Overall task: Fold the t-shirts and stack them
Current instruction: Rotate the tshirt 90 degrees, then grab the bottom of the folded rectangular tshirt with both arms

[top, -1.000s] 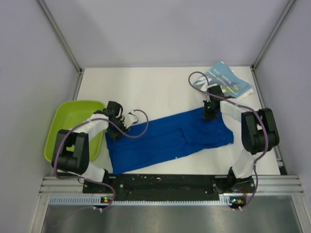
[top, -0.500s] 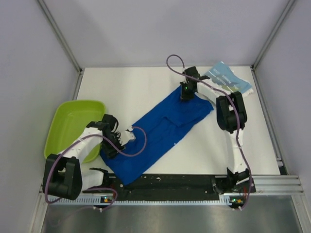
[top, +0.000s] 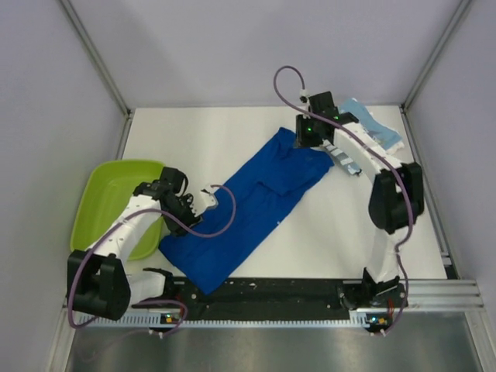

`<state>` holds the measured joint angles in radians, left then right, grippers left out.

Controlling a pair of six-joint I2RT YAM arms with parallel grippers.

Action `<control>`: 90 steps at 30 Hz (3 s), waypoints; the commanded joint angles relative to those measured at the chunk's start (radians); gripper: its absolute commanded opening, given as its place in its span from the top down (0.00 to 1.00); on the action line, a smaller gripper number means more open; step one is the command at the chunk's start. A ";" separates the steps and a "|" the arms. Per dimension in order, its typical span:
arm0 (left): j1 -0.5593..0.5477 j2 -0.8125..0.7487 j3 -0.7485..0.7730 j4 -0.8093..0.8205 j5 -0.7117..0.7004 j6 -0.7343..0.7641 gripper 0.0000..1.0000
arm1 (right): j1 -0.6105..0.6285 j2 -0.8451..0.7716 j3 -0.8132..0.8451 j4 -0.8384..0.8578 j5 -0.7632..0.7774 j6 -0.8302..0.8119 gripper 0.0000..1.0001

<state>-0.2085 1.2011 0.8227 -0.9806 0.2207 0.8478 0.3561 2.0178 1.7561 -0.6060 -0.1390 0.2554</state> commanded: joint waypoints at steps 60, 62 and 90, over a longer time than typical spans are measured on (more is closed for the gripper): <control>-0.463 -0.201 -0.349 0.237 0.261 0.243 0.39 | 0.799 -0.904 -1.179 0.192 -0.366 -1.251 0.41; -0.466 -0.187 -0.364 0.237 0.249 0.252 0.40 | 0.852 -0.855 -1.182 0.254 -0.338 -1.256 0.41; -0.569 -0.114 -0.249 0.025 0.223 0.286 0.43 | 0.894 -0.795 -1.138 0.210 -0.284 -1.289 1.00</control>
<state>-0.7479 1.0718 0.6025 -0.9371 0.4549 1.1286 1.2564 1.2579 0.5980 -0.3687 -0.4286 -1.0206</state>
